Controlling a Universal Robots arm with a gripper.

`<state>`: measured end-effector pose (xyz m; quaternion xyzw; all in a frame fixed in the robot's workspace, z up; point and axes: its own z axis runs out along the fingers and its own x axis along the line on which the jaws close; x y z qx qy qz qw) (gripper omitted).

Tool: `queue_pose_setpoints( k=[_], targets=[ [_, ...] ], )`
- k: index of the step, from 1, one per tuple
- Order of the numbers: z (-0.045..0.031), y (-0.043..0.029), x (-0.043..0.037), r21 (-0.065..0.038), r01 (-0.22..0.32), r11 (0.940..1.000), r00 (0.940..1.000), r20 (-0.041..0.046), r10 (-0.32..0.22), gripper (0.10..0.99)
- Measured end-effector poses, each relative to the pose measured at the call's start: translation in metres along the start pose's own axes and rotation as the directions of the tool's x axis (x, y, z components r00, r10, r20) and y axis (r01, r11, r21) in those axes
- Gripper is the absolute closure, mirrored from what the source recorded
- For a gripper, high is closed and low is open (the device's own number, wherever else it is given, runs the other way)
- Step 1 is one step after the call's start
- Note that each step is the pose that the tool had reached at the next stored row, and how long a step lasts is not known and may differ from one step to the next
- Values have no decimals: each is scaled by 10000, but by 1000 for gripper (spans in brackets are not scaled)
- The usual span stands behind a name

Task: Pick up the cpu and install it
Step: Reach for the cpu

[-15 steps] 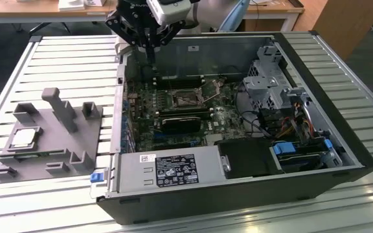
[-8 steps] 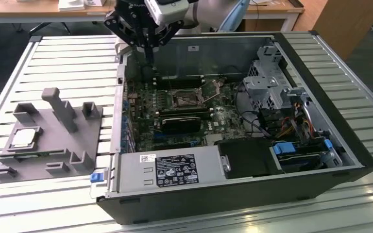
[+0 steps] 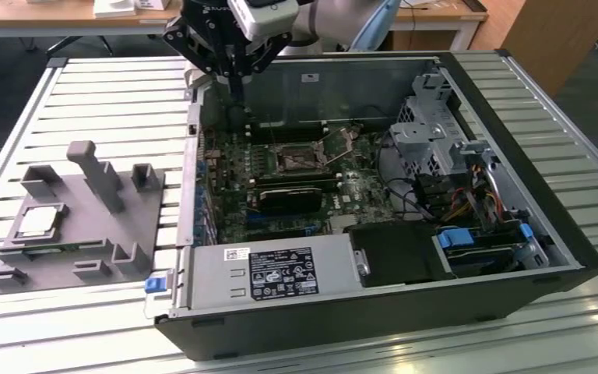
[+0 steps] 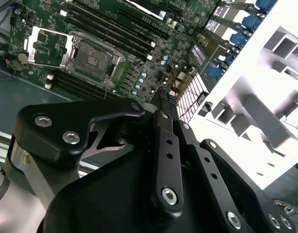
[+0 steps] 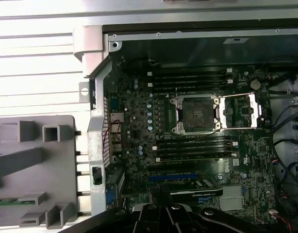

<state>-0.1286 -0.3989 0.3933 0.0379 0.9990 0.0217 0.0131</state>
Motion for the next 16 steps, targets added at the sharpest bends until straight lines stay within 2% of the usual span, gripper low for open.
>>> queue_pose_setpoints(
  k=[16],
  targets=[
    [-2,-5,70,0,0,10000,10000,0,0,980]
  ],
)
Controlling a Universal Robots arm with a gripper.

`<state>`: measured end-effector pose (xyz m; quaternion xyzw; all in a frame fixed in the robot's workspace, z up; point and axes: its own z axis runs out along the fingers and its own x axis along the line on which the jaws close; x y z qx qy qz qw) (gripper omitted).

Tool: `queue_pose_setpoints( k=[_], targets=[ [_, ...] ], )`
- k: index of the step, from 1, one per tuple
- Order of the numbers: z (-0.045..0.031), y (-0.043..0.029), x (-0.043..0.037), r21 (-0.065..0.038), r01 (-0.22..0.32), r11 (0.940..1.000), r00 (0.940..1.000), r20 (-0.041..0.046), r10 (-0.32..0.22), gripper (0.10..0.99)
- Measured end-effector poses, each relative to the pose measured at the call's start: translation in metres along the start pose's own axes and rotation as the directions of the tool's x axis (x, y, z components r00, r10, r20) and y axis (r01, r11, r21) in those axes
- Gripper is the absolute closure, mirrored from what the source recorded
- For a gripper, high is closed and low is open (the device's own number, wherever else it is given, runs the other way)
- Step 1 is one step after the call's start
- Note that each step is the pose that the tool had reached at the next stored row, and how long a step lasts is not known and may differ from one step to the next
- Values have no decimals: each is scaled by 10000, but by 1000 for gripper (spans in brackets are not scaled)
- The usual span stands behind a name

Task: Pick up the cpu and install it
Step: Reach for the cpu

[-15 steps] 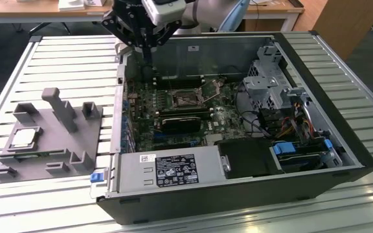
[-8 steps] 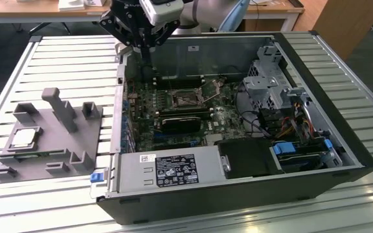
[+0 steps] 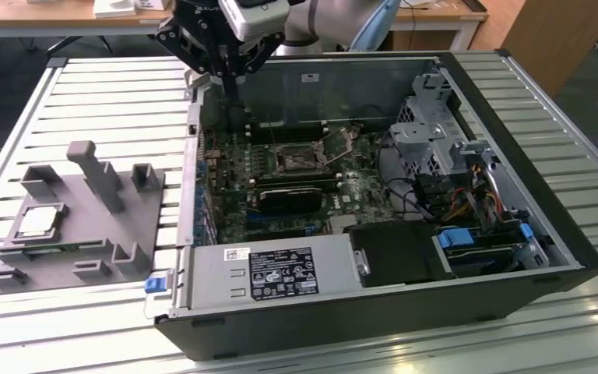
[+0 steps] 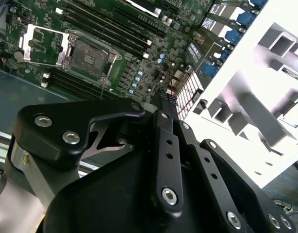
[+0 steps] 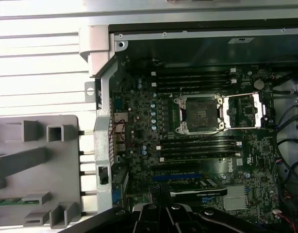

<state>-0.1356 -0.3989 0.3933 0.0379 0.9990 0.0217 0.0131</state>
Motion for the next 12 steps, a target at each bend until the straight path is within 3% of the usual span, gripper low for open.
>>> queue_pose_setpoints(
  k=[12],
  targets=[
    [-2,-4,64,0,0,10000,10000,0,0,980]
  ],
)
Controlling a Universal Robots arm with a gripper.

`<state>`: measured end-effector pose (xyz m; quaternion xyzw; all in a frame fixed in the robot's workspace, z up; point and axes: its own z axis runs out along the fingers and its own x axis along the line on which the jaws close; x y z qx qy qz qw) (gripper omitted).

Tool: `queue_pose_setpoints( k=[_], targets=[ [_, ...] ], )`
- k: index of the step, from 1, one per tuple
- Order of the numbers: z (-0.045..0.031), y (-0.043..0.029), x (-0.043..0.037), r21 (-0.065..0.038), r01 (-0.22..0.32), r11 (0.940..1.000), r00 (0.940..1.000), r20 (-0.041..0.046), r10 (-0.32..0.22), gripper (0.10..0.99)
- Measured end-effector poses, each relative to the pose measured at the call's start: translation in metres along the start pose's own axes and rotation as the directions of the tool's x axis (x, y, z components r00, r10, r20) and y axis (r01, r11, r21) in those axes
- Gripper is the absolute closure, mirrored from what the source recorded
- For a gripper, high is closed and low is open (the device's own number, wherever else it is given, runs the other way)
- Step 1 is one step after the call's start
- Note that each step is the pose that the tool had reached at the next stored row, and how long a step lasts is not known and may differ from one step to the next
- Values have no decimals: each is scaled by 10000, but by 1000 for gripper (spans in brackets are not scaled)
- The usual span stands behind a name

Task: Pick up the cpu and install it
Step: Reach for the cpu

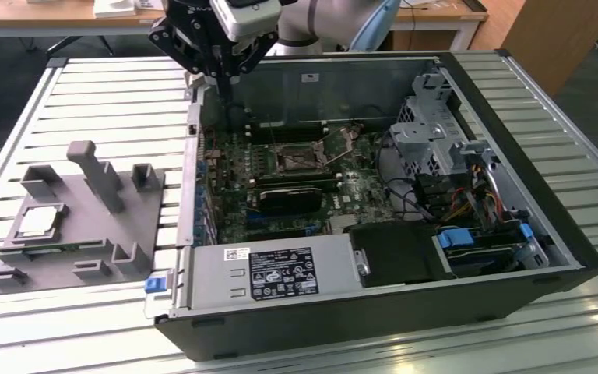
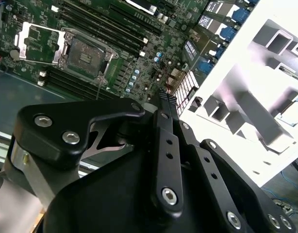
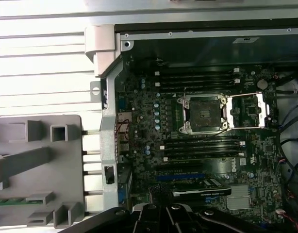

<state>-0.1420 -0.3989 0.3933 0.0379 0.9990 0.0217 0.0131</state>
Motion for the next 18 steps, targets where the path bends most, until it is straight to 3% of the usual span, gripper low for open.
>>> queue_pose_setpoints(
  k=[18],
  targets=[
    [-1,-3,89,0,0,10000,10000,0,0,980]
  ],
)
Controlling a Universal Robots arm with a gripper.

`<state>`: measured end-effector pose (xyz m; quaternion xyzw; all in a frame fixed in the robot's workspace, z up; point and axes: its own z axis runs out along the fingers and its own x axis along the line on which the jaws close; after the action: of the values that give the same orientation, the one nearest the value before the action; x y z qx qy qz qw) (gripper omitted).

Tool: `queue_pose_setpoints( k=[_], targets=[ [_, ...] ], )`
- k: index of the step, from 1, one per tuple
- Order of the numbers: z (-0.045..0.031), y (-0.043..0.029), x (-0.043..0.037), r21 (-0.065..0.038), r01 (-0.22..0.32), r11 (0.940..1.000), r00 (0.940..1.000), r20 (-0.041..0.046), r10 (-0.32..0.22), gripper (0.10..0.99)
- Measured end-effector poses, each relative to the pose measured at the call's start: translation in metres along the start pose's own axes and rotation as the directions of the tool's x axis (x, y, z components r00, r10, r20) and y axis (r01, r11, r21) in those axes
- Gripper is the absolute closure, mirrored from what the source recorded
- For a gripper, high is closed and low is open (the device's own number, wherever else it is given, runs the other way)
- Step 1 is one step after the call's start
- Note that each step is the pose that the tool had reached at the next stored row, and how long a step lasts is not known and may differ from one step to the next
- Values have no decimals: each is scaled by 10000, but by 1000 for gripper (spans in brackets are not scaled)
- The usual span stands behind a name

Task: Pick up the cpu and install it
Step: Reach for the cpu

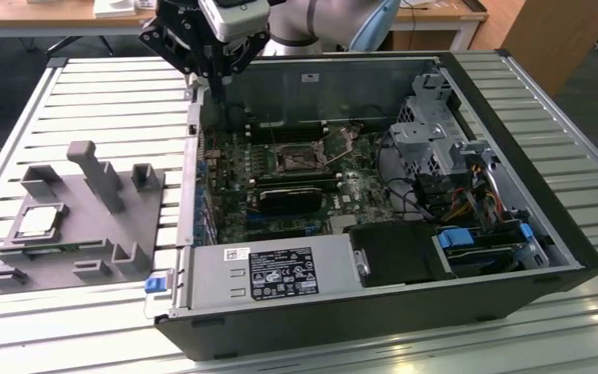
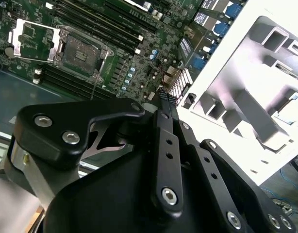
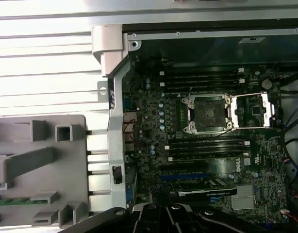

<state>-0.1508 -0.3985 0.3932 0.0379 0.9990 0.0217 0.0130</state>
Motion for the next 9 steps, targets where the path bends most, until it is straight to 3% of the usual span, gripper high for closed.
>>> queue_pose_setpoints(
  k=[9],
  targets=[
    [1,-6,71,0,0,10000,10000,0,0,980]
  ],
)
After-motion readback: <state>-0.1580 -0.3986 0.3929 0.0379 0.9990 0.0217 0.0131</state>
